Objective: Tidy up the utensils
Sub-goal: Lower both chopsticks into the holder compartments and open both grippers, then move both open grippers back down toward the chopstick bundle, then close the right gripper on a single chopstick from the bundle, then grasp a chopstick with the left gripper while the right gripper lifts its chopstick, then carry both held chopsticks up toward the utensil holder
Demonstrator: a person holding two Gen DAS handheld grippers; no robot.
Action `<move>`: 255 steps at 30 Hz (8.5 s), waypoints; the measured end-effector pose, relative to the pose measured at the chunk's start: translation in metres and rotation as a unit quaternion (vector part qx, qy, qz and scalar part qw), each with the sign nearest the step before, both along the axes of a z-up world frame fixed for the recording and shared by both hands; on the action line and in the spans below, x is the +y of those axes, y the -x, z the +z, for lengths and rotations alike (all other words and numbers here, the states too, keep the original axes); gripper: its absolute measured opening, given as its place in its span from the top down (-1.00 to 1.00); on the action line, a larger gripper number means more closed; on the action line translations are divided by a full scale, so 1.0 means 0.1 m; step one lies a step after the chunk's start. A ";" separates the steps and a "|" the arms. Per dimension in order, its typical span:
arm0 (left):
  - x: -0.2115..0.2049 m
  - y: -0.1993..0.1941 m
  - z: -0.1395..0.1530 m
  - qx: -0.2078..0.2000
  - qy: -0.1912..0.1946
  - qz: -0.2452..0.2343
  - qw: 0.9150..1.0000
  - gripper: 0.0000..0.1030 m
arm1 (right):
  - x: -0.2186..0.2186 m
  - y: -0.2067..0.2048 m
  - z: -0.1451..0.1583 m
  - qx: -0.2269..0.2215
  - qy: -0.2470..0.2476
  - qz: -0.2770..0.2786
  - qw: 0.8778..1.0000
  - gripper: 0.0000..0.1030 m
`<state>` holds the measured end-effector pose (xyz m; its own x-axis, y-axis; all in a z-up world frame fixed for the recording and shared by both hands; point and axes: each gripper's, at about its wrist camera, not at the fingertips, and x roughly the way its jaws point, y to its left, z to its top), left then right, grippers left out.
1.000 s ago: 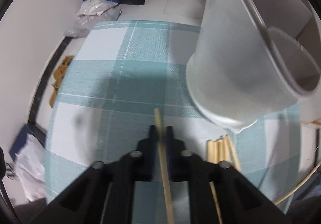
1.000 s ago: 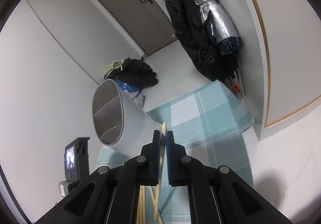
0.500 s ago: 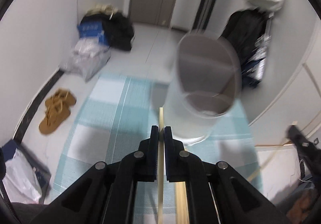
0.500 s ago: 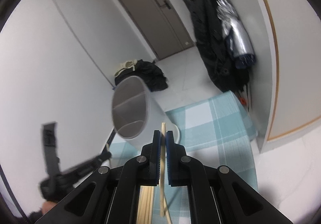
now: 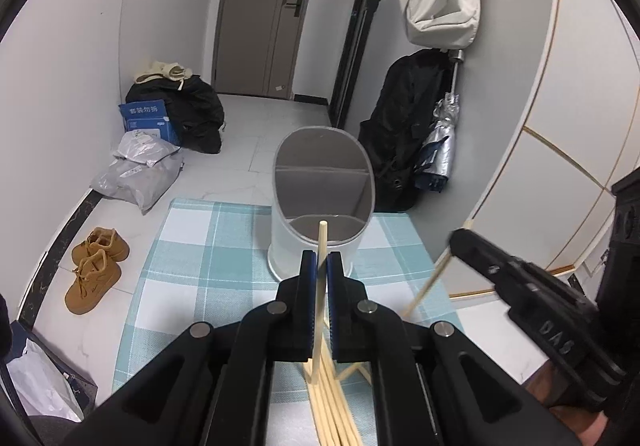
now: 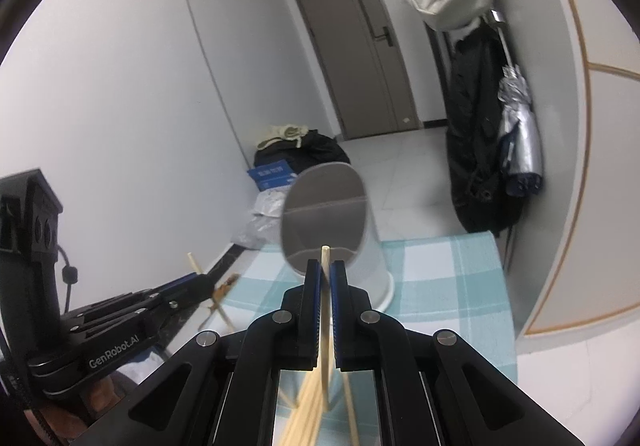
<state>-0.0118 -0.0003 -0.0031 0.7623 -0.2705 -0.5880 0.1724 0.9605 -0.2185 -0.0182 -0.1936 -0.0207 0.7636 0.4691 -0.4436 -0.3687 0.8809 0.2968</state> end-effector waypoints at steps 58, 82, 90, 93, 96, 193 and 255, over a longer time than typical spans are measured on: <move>0.04 -1.67 0.46 0.039 0.028 -0.035 0.998 0.98 | 0.45 -1.90 0.50 -0.013 0.084 0.101 0.991 0.92; 0.14 -1.00 0.67 0.031 -0.009 0.041 0.999 -0.39 | -0.05 -1.11 0.68 0.002 0.021 0.025 0.999 0.24; 0.16 -0.61 0.70 -0.013 -0.013 0.071 0.997 -0.74 | -0.05 -0.57 0.74 -0.043 0.029 0.000 0.999 -0.26; 0.15 -0.47 0.65 -0.027 -0.019 0.076 0.997 -0.79 | -0.07 -0.41 0.69 -0.050 0.026 -0.005 0.998 -0.37; 0.14 -0.33 0.54 -0.035 -0.024 0.079 0.996 -0.80 | -0.11 -0.27 0.60 -0.049 0.018 -0.018 0.998 -0.54; -0.05 -0.34 -1.32 0.265 -0.107 0.025 0.958 -0.80 | -0.40 -0.67 -0.60 0.155 -0.050 0.028 0.986 0.92; -0.13 -0.17 -0.05 0.066 -0.017 -0.013 0.998 0.96 | -0.07 -0.19 -0.20 0.034 -0.013 0.018 0.999 0.92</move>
